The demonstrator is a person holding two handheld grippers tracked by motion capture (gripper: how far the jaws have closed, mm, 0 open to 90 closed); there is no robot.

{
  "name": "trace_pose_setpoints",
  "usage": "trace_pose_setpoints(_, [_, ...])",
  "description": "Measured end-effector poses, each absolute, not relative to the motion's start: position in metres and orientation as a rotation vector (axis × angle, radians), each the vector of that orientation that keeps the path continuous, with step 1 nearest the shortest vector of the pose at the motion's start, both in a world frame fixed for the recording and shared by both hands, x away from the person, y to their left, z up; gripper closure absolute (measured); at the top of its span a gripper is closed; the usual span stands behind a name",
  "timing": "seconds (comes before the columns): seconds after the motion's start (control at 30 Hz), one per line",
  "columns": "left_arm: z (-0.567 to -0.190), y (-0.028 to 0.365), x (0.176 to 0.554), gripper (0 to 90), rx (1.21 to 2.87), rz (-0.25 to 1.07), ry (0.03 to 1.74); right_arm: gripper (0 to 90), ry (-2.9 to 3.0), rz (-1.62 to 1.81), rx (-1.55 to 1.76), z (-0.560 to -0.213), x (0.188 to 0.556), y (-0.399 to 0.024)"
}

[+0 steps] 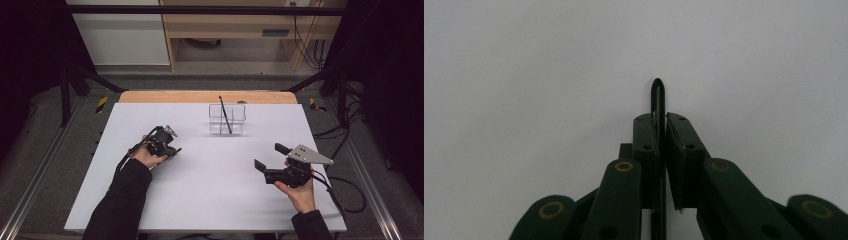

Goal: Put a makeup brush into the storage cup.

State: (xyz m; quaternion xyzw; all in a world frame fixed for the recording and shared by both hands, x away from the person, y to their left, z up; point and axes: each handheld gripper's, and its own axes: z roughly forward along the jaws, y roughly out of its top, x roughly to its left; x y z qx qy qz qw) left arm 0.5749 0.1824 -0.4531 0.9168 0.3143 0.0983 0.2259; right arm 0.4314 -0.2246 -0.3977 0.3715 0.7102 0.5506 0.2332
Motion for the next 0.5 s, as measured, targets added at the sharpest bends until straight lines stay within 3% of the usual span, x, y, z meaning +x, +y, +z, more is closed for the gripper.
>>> trace_pose_setpoints(0.23, [-0.452,0.182,0.574,81.1,2.534,0.274,0.876,7.1,1.948,1.518,1.021,-0.397,0.431,-0.225])
trace_pose_setpoints(0.5, [-0.428,0.187,0.565,50.8,2.449,0.342,0.878,7.1,1.942,1.521,1.019,-0.397,0.431,-0.226])
